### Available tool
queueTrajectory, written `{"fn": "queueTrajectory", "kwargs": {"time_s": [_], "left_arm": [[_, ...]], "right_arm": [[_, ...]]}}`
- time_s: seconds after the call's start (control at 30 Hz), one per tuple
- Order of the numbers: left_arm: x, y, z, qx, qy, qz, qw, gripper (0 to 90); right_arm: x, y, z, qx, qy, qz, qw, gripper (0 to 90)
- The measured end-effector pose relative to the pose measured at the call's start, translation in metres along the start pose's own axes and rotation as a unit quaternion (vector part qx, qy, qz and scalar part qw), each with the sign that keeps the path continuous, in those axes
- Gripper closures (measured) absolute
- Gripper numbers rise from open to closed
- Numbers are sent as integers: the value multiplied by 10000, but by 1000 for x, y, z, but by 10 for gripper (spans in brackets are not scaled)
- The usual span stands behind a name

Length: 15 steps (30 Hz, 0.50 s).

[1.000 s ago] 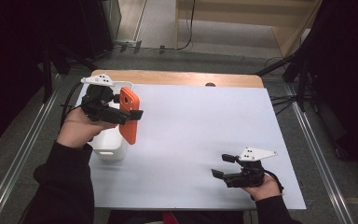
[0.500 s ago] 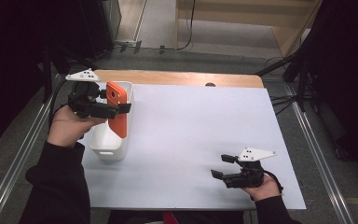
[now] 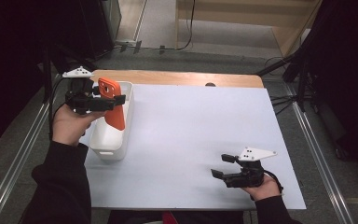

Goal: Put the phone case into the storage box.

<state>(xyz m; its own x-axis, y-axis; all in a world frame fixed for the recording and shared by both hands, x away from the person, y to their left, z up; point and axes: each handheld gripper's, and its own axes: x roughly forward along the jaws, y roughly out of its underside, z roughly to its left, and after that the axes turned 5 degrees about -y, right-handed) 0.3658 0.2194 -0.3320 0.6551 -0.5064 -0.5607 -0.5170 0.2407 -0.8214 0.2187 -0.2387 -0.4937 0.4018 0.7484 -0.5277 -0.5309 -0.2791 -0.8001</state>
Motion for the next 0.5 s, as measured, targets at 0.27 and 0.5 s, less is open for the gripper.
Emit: {"fn": "queueTrajectory", "kwargs": {"time_s": [0.27, 0.5], "left_arm": [[9, -6, 5, -275, -403, -167, 9987, 156], [19, -18, 9, -339, -619, -225, 9973, 156]], "right_arm": [[-2, -1, 0, 14, 1, -69, 10000, 237], [-1, -1, -1, -21, -18, -82, 10000, 237]]}}
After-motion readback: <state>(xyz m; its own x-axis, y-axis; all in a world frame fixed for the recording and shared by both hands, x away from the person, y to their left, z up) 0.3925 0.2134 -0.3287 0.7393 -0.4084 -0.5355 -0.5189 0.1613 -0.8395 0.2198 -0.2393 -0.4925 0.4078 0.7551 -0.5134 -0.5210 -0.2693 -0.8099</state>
